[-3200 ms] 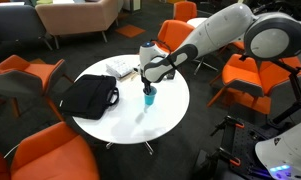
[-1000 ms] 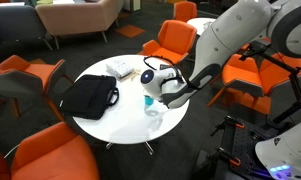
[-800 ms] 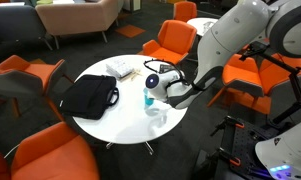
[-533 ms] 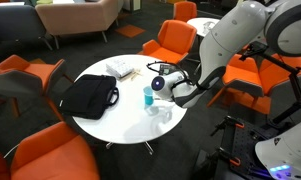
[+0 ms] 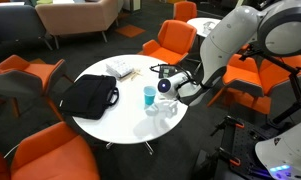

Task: Take the pen out of the cup and put it on the table

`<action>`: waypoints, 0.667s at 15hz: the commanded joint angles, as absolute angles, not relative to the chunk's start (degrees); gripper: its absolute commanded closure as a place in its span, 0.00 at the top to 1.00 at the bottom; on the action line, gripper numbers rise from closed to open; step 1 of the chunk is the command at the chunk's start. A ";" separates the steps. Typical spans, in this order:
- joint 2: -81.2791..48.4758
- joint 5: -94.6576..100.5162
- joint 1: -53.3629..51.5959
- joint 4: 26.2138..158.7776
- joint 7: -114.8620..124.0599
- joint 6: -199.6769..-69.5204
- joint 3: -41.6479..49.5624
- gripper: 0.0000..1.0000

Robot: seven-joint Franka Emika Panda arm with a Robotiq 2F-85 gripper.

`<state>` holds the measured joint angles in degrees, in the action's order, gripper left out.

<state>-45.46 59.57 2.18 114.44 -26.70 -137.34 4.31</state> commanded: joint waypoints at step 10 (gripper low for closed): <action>-24.91 27.10 15.33 125.14 -43.43 -143.61 -7.81 1.00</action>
